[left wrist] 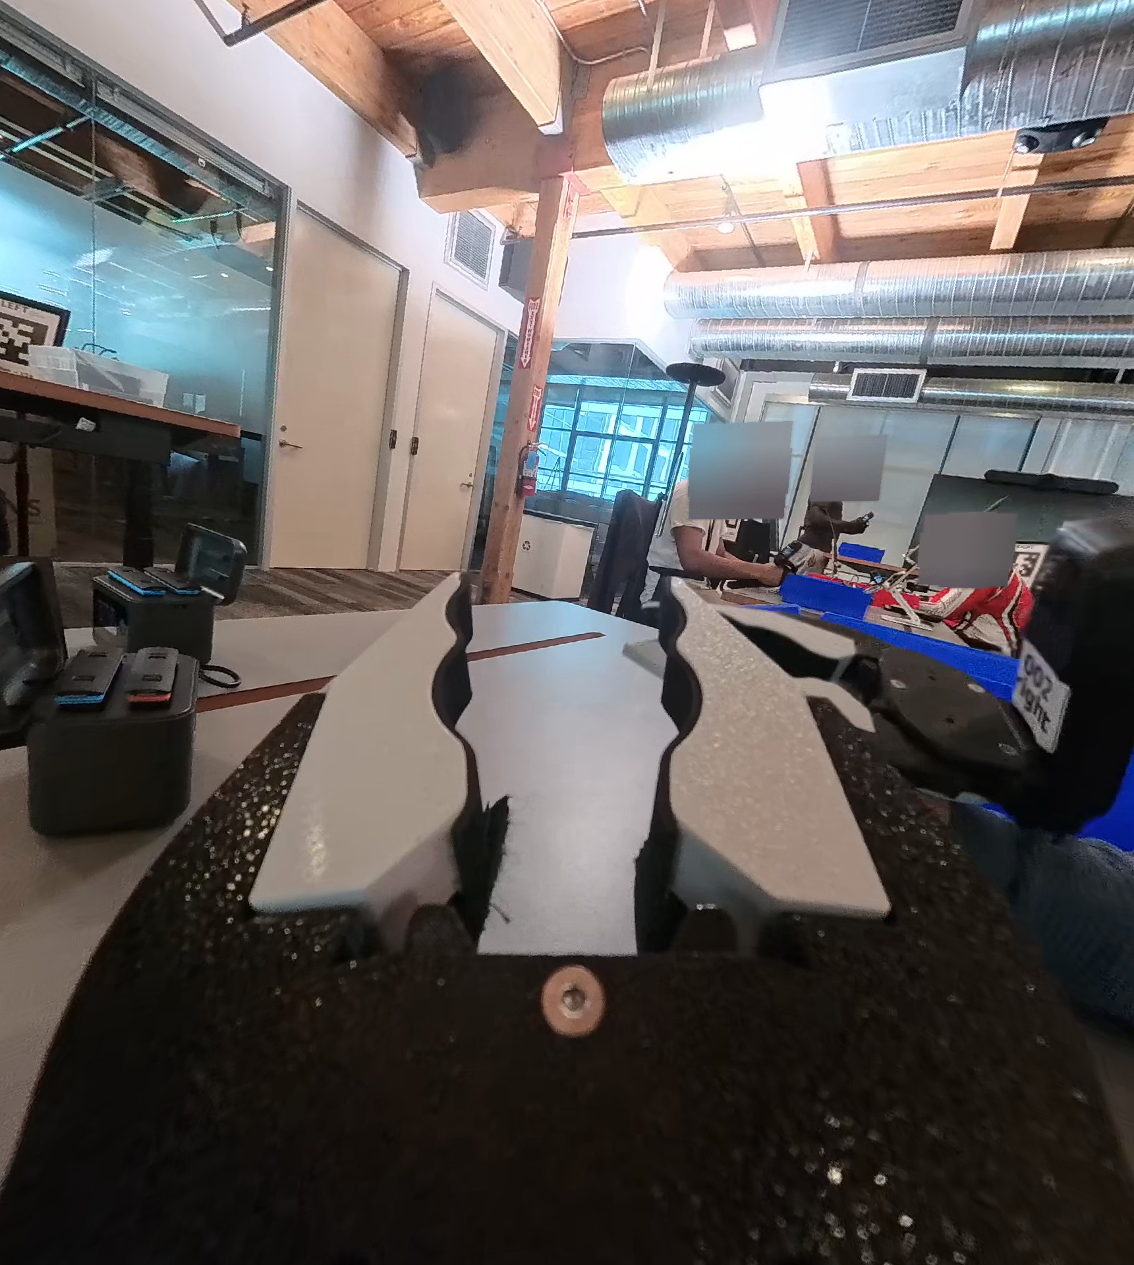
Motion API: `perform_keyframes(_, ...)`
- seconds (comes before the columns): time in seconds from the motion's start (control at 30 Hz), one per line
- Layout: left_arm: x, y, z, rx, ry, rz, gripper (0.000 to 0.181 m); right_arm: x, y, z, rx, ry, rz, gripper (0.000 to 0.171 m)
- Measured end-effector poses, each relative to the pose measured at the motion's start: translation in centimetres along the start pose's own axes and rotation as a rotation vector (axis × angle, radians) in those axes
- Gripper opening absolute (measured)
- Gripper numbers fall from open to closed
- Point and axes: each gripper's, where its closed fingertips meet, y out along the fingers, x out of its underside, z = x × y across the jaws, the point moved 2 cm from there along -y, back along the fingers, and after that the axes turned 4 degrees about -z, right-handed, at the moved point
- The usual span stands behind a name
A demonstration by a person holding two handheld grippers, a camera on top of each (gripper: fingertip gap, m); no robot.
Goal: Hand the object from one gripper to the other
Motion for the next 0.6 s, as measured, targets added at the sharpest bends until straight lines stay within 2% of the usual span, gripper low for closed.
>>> perform_keyframes(0.03,0.0,0.1,0.0,-0.002,0.001,-0.004,0.053,-0.6,-0.2,0.3,0.021,-0.033,0.038,0.031)
perform_keyframes(0.1,0.2,0.2,0.0,-0.003,0.006,-0.016,0.053,-1.7,-1.0,0.5,0.021,-0.063,0.124,0.029)
perform_keyframes(0.27,0.4,0.5,0.4,-0.015,0.063,-0.039,0.053,-1.2,-1.2,0.7,-0.018,0.005,0.140,0.026)
perform_keyframes(0.37,1.0,0.7,1.9,0.052,0.110,-0.124,0.032,-1.1,-1.1,0.7,-0.026,0.005,0.138,0.025)
perform_keyframes(0.43,1.0,1.0,2.4,0.055,0.109,-0.143,0.035,-1.3,-1.3,0.5,-0.035,-0.003,0.159,0.022)
perform_keyframes(0.5,-0.4,1.2,3.2,0.038,0.131,-0.133,0.044,-1.2,-1.3,0.4,-0.044,-0.005,0.152,0.022)
perform_keyframes(0.6,-4.7,0.2,6.0,-0.035,0.192,-0.110,0.043,-1.1,-1.3,0.5,-0.054,0.014,0.147,0.022)
